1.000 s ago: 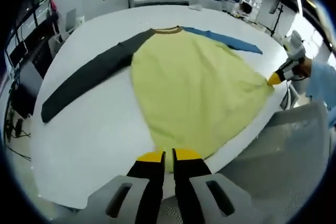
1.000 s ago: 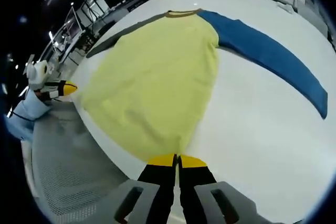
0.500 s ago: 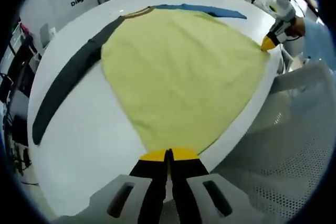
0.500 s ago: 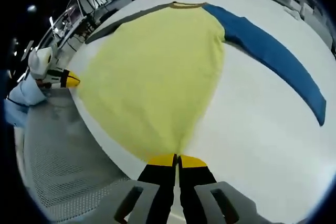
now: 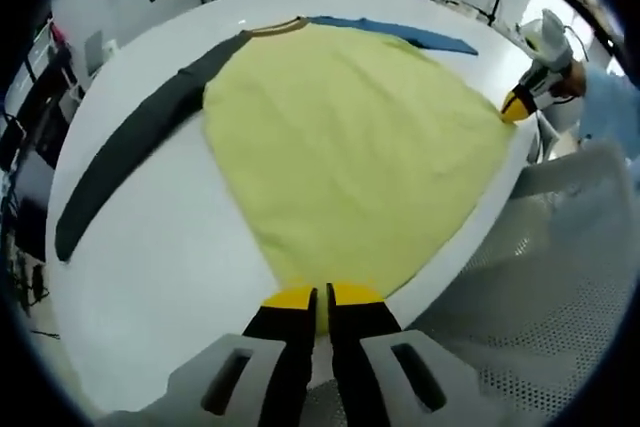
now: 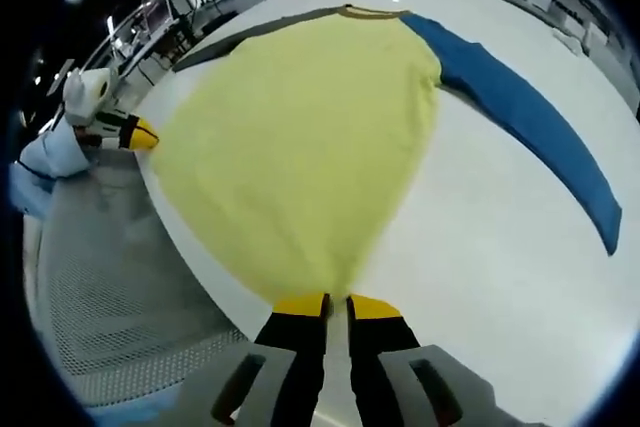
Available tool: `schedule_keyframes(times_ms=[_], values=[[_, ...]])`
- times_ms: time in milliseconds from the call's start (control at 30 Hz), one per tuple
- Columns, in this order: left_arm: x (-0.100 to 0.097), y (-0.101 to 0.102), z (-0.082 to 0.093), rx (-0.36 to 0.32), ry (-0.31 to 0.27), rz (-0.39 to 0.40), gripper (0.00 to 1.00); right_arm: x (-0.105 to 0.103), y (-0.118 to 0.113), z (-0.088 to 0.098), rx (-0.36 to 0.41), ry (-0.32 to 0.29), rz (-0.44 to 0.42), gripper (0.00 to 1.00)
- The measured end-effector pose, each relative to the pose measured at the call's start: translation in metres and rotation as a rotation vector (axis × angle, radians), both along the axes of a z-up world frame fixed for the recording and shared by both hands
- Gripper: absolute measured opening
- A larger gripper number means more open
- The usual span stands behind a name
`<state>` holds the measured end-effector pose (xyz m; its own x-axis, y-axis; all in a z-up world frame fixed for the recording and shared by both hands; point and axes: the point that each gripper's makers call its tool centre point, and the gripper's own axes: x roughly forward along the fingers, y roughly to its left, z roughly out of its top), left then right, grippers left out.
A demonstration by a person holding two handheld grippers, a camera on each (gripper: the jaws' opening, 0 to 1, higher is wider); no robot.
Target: Fold the garment on the visible template until the final outline fits inside the template.
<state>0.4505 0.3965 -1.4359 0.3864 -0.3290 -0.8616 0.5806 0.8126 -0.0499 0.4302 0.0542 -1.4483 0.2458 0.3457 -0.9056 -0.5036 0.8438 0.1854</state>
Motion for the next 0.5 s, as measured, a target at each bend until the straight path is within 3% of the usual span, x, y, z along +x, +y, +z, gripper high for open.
schedule_keyframes(times_ms=[133,233,333,433,500], values=[[0.007,-0.001,0.010,-0.025,-0.022,0.004,0.09,0.004,-0.003,0.006,-0.002,-0.043,0.008,0.06],[0.013,-0.006,0.018,-0.099,-0.023,0.022,0.10,0.007,-0.002,0.013,0.014,-0.070,0.010,0.08],[0.018,-0.003,0.023,-0.108,-0.044,0.027,0.13,0.012,0.001,0.019,0.039,-0.116,0.021,0.15],[0.026,-0.004,0.029,-0.126,-0.108,0.005,0.17,0.017,0.006,0.024,0.068,-0.162,0.036,0.23],[0.030,-0.009,0.036,-0.183,-0.149,0.005,0.19,0.018,0.007,0.026,0.079,-0.180,0.034,0.27]])
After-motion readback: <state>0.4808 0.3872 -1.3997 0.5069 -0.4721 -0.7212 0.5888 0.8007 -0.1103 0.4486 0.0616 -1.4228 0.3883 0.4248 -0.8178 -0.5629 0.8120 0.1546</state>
